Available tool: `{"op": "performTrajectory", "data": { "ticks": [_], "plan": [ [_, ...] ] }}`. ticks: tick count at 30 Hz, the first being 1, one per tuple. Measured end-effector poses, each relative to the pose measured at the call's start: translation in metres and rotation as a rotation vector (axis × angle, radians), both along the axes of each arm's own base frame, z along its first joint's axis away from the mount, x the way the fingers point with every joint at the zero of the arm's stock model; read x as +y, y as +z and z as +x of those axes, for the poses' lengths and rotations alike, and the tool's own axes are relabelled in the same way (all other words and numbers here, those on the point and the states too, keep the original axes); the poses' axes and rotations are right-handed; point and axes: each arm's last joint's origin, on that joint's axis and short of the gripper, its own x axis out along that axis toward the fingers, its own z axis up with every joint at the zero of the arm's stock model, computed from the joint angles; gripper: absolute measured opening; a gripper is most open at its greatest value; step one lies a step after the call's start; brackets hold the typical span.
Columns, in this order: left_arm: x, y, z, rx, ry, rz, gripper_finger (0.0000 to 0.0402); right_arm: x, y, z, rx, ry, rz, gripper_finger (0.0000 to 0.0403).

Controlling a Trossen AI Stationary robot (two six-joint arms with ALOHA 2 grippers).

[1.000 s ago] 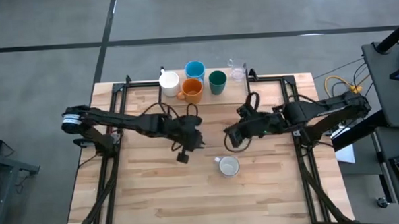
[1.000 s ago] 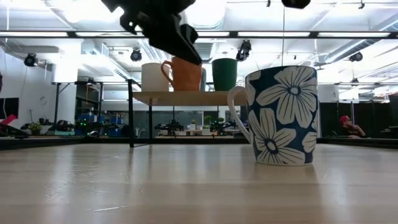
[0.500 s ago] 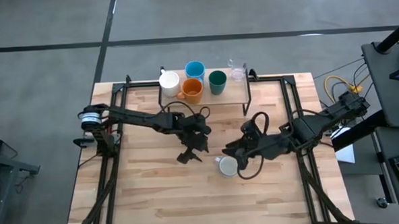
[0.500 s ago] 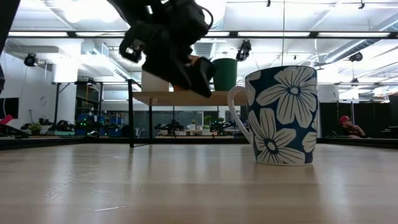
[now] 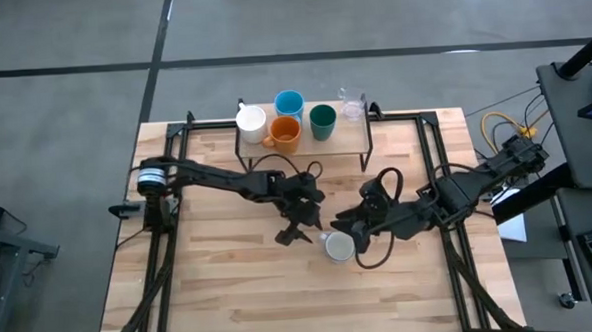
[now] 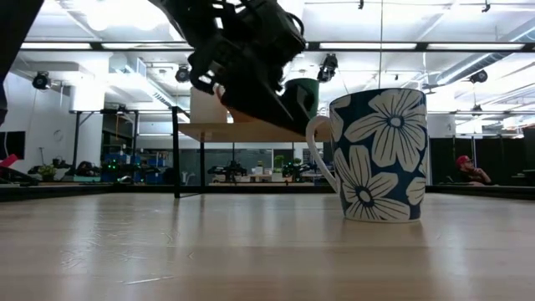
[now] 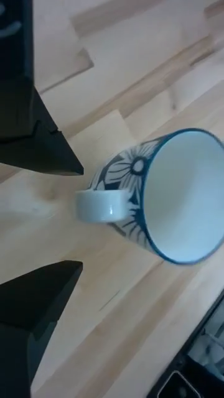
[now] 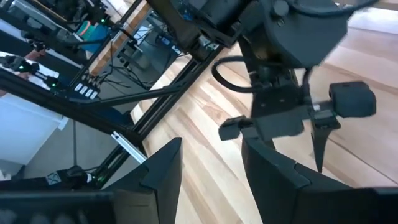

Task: Stack small to large cups/mugs on shelf
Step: Put the white patterned mug on the shelf

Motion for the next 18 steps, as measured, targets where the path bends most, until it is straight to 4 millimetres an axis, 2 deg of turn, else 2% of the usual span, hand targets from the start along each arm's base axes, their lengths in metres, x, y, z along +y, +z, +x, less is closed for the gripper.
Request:
{"op": "performTrajectory", "data": {
  "ticks": [3, 12, 18],
  "plan": [
    [-0.002, -0.003, 0.002, 0.009, 0.010, -0.028, 0.0223, 0.000, 0.000, 0.000, -0.001, 0.005, -0.006, 0.0160],
    [-0.014, 0.008, 0.012, -0.099, 0.008, -0.109, 0.0223, 0.000, 0.001, 0.000, -0.001, 0.020, -0.033, 0.0160],
    [-0.020, -0.008, 0.015, -0.030, 0.026, -0.135, 0.0223, 0.001, 0.005, 0.001, -0.027, 0.033, -0.045, 0.0160]
  ]
}}
